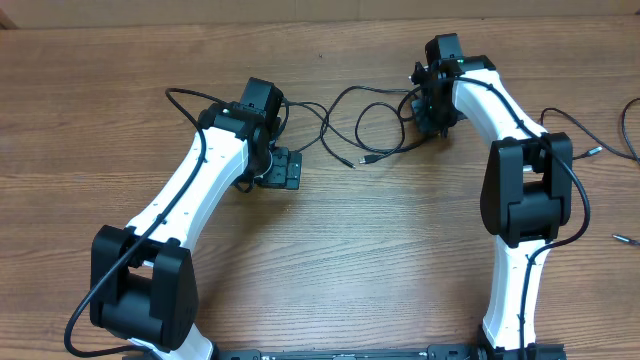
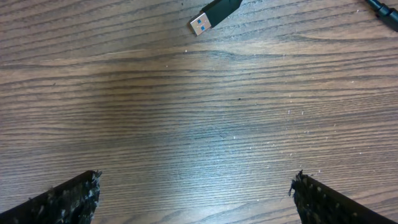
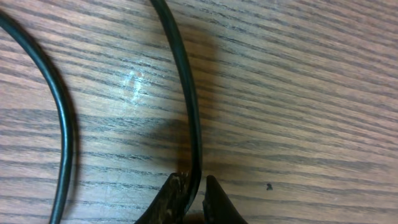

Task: Untangle cables
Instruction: 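Grasp a cable strand from the loops with the right gripper, then lift the grasped cable up and pull it to the upper right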

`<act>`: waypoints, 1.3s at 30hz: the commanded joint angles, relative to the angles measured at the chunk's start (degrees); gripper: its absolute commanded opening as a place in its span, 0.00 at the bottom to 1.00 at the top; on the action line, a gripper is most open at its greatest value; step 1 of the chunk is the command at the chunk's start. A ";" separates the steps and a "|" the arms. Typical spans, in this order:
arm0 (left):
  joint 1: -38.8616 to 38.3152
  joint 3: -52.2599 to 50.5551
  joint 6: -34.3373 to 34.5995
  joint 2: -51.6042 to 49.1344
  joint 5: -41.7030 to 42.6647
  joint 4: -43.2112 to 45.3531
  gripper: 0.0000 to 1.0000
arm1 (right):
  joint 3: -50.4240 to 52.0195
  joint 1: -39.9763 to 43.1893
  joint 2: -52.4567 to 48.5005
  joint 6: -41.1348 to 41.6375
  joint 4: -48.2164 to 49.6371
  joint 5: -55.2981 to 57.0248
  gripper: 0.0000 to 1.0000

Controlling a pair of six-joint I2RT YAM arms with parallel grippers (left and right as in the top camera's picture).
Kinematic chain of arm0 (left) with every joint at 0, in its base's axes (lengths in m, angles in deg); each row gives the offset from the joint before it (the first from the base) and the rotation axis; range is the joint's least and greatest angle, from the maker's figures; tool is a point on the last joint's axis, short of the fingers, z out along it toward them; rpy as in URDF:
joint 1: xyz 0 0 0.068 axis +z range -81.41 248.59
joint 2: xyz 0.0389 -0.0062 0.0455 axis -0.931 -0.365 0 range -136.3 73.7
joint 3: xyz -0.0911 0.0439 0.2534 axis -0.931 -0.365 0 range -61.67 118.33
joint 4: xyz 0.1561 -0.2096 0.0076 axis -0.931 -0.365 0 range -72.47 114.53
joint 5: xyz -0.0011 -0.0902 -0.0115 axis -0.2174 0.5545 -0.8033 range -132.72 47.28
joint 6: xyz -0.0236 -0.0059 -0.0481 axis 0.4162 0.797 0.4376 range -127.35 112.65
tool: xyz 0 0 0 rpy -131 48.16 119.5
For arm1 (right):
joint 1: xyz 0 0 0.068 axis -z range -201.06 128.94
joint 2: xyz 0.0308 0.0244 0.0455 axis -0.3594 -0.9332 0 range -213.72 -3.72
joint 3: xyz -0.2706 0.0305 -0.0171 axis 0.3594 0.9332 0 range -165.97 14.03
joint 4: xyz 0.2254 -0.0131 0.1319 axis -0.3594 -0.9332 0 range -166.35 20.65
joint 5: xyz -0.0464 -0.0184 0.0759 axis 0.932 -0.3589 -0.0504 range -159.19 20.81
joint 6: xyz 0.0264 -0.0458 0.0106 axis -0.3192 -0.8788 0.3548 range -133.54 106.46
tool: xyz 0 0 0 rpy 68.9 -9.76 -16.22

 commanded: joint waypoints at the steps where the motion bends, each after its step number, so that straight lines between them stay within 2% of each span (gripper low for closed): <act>1: -0.37 -0.13 0.72 0.46 0.42 -0.22 1.00 | 0.76 0.37 -0.72 0.59 0.50 -3.45 0.15; 3: -0.37 -0.13 0.72 0.46 0.42 -0.22 0.99 | 1.62 0.37 -0.72 0.59 0.81 -4.92 0.20; 6: -0.37 -0.13 0.72 0.46 0.42 -0.22 1.00 | 3.17 0.37 -0.72 0.59 1.68 -6.14 0.35; 10: -0.37 -0.13 0.72 0.46 0.44 -0.35 1.00 | 4.63 0.37 -0.72 0.59 3.19 -6.10 0.37; 12: -0.37 -0.13 0.74 0.46 0.44 -0.46 1.00 | 5.29 0.37 -0.72 0.61 3.89 -6.12 0.31; 16: -0.37 -0.13 0.72 0.46 0.44 -0.52 1.00 | 6.34 0.37 -0.72 0.61 4.61 -6.29 0.05; 24: -0.37 -0.13 0.74 0.46 0.42 -0.52 1.00 | 3.34 0.37 -0.70 2.16 2.49 -5.62 0.04; 31: -0.37 -0.13 0.74 0.46 0.42 -0.46 1.00 | -12.31 0.31 -0.42 3.26 -7.15 -5.62 0.04; 39: -0.37 -0.13 0.76 0.46 0.44 0.35 1.00 | -40.85 0.31 -0.37 5.18 -19.08 -5.66 0.04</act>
